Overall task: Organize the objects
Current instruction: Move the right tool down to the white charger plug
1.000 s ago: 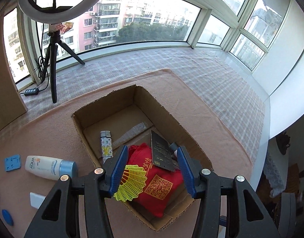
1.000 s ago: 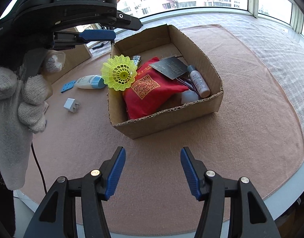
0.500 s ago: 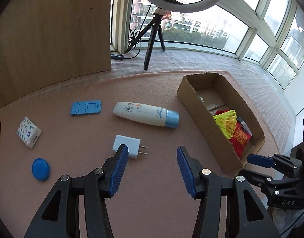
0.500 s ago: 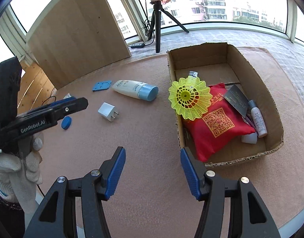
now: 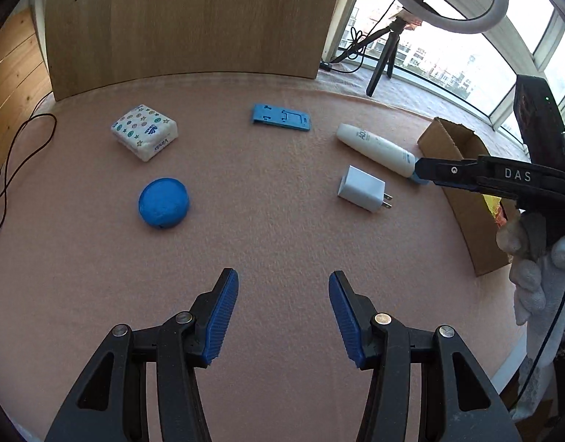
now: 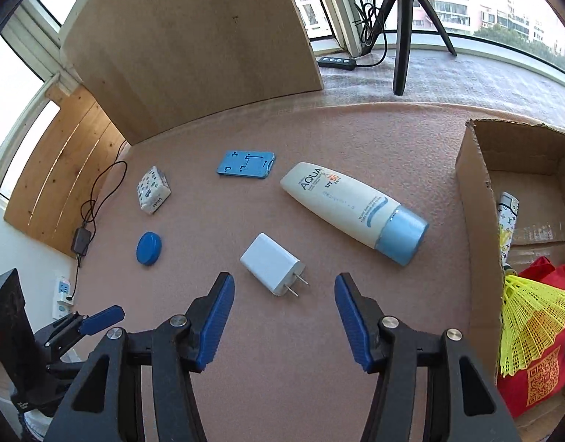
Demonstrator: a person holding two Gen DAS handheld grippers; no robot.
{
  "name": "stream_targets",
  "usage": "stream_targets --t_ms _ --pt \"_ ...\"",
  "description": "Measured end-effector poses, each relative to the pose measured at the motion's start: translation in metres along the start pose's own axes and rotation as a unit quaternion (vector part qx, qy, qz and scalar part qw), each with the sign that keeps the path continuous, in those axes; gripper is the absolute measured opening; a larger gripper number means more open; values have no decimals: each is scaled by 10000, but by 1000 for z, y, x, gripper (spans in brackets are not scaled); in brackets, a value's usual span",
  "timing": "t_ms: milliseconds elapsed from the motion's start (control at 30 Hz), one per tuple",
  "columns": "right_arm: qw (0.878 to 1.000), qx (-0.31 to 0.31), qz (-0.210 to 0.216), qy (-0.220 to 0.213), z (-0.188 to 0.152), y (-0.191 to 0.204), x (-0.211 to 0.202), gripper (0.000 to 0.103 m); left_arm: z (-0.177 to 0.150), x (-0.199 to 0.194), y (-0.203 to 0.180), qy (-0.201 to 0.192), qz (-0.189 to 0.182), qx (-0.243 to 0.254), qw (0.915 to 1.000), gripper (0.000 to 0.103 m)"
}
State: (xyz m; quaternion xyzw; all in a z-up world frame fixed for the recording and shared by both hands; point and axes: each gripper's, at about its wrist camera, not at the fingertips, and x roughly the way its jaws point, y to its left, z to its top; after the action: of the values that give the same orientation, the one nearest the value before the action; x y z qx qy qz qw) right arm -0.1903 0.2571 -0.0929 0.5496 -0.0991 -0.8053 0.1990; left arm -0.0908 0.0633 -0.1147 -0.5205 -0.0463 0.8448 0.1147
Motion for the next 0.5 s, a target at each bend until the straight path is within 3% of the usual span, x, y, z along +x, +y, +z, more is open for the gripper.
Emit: stream_targets --t_ms 400,500 --pt "9964 510 297 604 26 -5 62 43 -10 6 22 159 19 -212 9996 55" --pt "9938 666 461 760 19 -6 66 33 -10 8 25 173 7 -244 9996 55"
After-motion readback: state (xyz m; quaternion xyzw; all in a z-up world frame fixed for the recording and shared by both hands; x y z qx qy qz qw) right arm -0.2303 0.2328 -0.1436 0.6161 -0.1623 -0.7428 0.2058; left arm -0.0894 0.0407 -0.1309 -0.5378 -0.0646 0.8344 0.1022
